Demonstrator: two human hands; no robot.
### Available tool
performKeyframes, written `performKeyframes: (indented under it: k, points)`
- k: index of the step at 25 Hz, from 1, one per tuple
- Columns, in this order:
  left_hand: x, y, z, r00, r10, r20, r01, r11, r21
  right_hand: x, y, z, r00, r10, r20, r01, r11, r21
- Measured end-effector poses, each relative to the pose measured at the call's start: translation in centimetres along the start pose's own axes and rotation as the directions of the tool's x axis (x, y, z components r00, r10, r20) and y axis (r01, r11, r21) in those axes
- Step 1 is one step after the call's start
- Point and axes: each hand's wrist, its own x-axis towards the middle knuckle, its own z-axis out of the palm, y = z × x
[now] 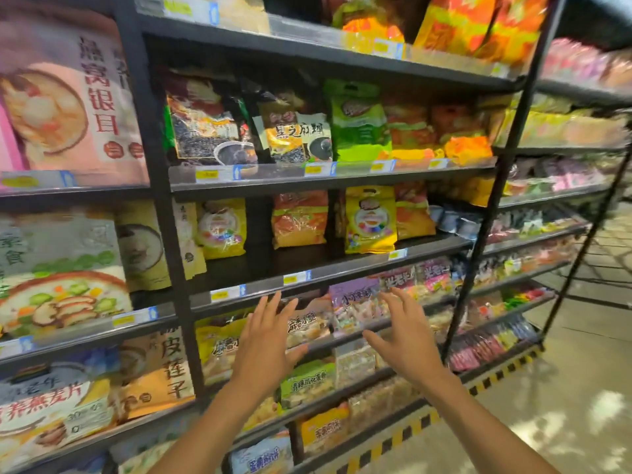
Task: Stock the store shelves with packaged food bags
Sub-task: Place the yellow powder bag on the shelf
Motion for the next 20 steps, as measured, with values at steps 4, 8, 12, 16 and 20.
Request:
performKeyframes:
  k: [4, 8, 12, 16, 20]
  points:
    - [7.2, 6.8, 4.7, 0.999, 0.016, 0.033, -0.013, 0.996, -0.086, 4.3, 9.2, -2.3, 0.998, 0.045, -0.051, -0.046, 0.999, -0.015]
    - [13.1, 10.8, 8.6, 0.998, -0.009, 0.067, 0.021, 0.984, -0.176, 8.1, 15.9, -2.8, 0.996, 0.080, -0.046, -0.079, 0.997, 0.023]
    - [17.7, 12.7, 11.3, 0.993, -0.050, 0.108, 0.072, 0.974, -0.213, 11.5, 20.1, -2.1, 0.995, 0.095, -0.013, -0.095, 0.994, 0.046]
    - [22.0, 12.9, 13.9, 0.985, -0.075, 0.157, 0.111, 0.964, -0.241, 15.7, 22.9, -0.7, 0.996, 0.094, 0.011, -0.094, 0.995, 0.043]
    - [26.9, 12.5, 17.1, 0.983, -0.091, 0.160, 0.133, 0.952, -0.275, 21.5, 25.5, 1.6, 0.994, 0.085, 0.069, -0.088, 0.995, 0.043]
